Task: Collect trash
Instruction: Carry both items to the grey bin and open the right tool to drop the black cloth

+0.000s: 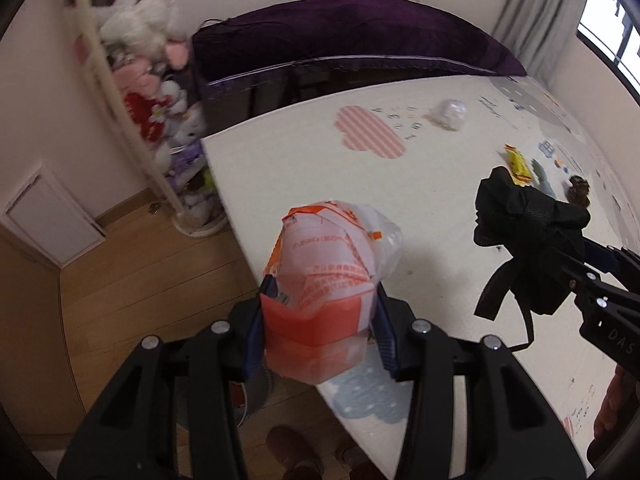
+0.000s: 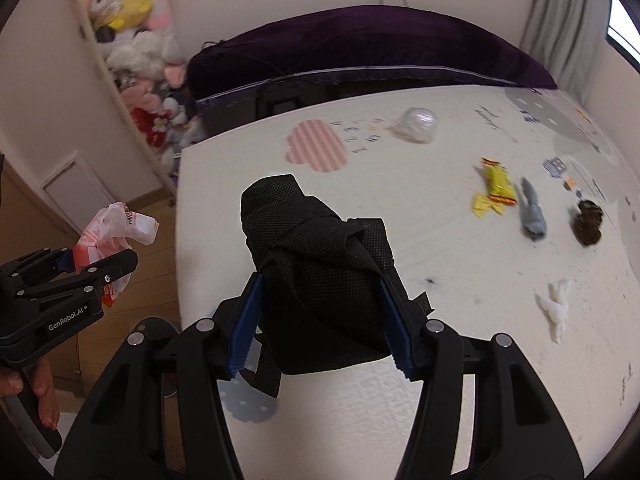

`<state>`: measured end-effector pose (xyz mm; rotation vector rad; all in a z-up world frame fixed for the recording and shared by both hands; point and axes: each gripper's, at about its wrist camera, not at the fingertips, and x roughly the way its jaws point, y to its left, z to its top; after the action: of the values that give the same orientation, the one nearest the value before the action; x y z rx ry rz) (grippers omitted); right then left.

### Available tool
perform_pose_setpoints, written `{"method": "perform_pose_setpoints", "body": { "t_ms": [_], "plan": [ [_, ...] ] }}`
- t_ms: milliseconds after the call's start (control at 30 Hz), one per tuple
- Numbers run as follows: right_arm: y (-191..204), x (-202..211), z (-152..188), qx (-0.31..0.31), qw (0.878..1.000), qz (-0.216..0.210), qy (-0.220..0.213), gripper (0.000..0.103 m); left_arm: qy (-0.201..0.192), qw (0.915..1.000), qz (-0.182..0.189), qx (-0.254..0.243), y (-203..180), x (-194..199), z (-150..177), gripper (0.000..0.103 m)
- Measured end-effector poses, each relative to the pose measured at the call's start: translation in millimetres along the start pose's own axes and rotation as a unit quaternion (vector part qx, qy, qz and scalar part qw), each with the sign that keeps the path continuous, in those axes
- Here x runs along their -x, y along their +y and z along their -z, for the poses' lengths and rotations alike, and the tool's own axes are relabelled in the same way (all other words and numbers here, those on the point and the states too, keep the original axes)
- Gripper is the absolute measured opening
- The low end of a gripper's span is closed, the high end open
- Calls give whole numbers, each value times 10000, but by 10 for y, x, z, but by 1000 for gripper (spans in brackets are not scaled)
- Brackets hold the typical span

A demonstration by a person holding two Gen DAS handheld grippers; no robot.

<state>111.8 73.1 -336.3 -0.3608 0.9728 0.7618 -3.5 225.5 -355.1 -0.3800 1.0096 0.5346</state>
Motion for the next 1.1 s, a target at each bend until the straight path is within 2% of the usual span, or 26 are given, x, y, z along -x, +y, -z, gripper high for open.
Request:
{"method": "perform_pose_setpoints", "body": {
  "t_ms": [133, 267, 433, 600, 767, 867, 967, 1000, 1100],
  "plan": [
    [738, -212, -81, 528, 9977, -402, 132, 55, 13, 9980, -349, 531, 682, 97, 128, 46],
    [1533, -375, -69, 1197, 9888, -818, 347, 55, 55, 9913, -658, 1138, 1320, 198, 308, 46],
    [2357, -486, 15, 1923, 9725, -1227, 461, 55, 107, 9786, -988, 1803, 1948, 359, 661, 46],
    [2990, -640, 200, 2517, 9527, -1594, 607, 55, 154, 9609, -1383, 2394, 2395, 482, 1078, 46],
    [3480, -784, 492, 3196, 9219, -2009, 876, 56, 223, 9376, -1664, 3044, 2628, 556, 1538, 46],
    [3626, -836, 660, 3524, 9049, -2184, 962, 56, 311, 9227, -1708, 3441, 2647, 507, 1773, 46],
    [3761, -934, 779, 3744, 8923, -2308, 1018, 62, 344, 9094, -1754, 3756, 2643, 467, 1972, 46],
    [3798, -967, 809, 3795, 8886, -2372, 1008, 69, 356, 9047, -1753, 3867, 2627, 463, 2038, 46],
    [3890, -1065, 882, 3985, 8779, -2470, 975, 75, 407, 8967, -1735, 4052, 2594, 412, 2179, 46]
  ]
}}
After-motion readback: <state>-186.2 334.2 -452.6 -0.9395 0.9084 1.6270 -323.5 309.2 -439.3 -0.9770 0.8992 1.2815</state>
